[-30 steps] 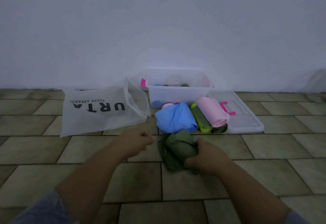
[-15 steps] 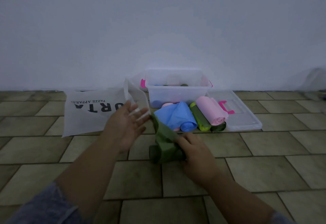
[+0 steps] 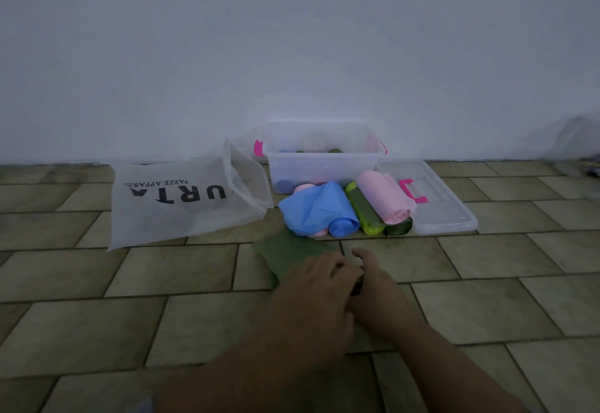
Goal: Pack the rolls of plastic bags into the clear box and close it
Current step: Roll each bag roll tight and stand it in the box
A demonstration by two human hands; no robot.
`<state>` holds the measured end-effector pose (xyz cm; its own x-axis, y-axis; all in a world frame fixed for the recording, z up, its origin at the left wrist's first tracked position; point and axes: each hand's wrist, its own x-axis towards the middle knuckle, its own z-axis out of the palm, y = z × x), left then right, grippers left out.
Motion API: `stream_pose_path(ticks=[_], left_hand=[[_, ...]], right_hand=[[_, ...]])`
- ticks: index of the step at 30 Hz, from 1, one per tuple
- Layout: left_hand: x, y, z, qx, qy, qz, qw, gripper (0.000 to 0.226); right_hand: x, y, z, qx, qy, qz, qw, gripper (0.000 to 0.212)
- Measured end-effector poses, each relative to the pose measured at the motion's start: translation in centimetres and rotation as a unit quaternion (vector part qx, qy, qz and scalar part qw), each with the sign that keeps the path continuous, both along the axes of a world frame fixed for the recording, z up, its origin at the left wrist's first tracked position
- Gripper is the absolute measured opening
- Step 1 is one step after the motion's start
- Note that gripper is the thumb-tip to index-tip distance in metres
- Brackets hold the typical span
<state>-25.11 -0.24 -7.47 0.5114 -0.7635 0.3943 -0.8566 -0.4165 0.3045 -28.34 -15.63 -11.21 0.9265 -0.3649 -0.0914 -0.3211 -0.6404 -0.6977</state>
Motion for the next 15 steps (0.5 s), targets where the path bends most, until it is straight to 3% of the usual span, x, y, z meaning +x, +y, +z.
stream_pose_path(ticks=[2, 4, 7, 11, 13, 15], left_hand=[[0.3, -1.0, -1.7, 0.102, 0.048, 0.056, 0.992, 0.058], [2.1, -1.3, -2.8, 0.173, 0.029, 0.117, 0.978, 0.066], [4.9, -1.3, -3.3, 0.182, -0.039, 0.141, 0.972, 0.062], [7.1, -0.8, -3.6, 0.219, -0.055, 0.137, 0.964, 0.055], [7.7, -0.2, -3.6, 0.217, -0.002, 0.145, 0.965, 0.055], [7.7, 0.5, -3.1, 0.141, 0.124, 0.17, 0.967, 0.062]], right_hand=[[-0.1, -0.3, 0.5, 0.039, 0.018, -0.003, 0.999, 0.078], [-0.3, -0.9, 0.8, 0.097, 0.029, -0.012, 0.995, 0.068], [-0.7, -1.2, 1.2, 0.188, 0.013, -0.013, 0.982, 0.06], [-0.6, -0.6, 1.2, 0.274, -0.013, -0.028, 0.961, 0.051], [-0.6, -0.2, 1.0, 0.248, -0.012, -0.061, 0.967, 0.037], [-0.7, 0.3, 1.2, 0.232, -0.001, -0.084, 0.969, 0.033]])
